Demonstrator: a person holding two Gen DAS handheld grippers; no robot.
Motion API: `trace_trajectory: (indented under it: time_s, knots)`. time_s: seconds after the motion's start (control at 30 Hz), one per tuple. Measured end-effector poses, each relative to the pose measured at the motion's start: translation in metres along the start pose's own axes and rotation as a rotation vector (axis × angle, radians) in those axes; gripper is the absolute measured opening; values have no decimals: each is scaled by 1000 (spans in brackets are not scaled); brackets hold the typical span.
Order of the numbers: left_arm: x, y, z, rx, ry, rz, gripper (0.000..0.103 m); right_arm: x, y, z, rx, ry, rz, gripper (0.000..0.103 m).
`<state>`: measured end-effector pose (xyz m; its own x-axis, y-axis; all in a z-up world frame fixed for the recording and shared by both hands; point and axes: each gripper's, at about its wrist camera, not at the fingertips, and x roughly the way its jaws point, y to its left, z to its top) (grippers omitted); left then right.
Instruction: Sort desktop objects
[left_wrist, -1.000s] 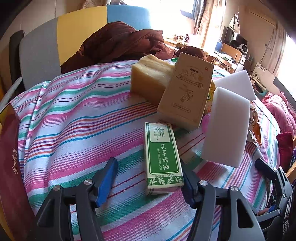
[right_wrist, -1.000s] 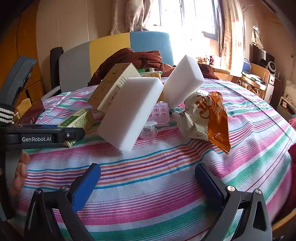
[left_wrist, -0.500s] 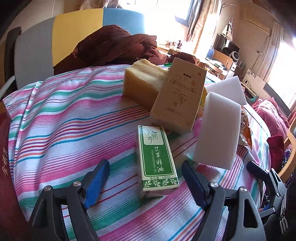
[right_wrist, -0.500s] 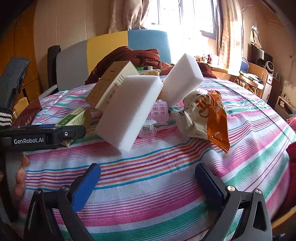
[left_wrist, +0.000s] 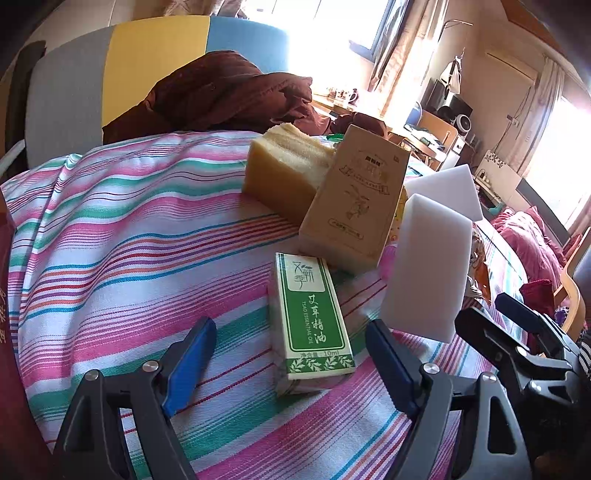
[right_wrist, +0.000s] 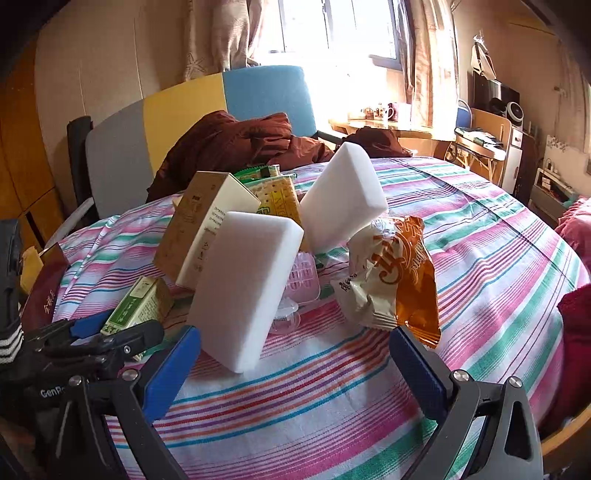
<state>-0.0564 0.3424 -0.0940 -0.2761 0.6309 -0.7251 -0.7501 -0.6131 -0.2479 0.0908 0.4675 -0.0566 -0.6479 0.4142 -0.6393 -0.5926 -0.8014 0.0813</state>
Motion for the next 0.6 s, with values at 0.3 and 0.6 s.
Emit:
trace_trajectory:
  time_s: [0.3, 0.6]
  knots:
    - [-1, 8, 1, -36, -15, -44, 85, 12, 30, 32, -30, -7, -99, 99]
    - [-1, 11, 0, -47, -20, -59, 85, 46, 44, 35, -71, 67, -185, 97]
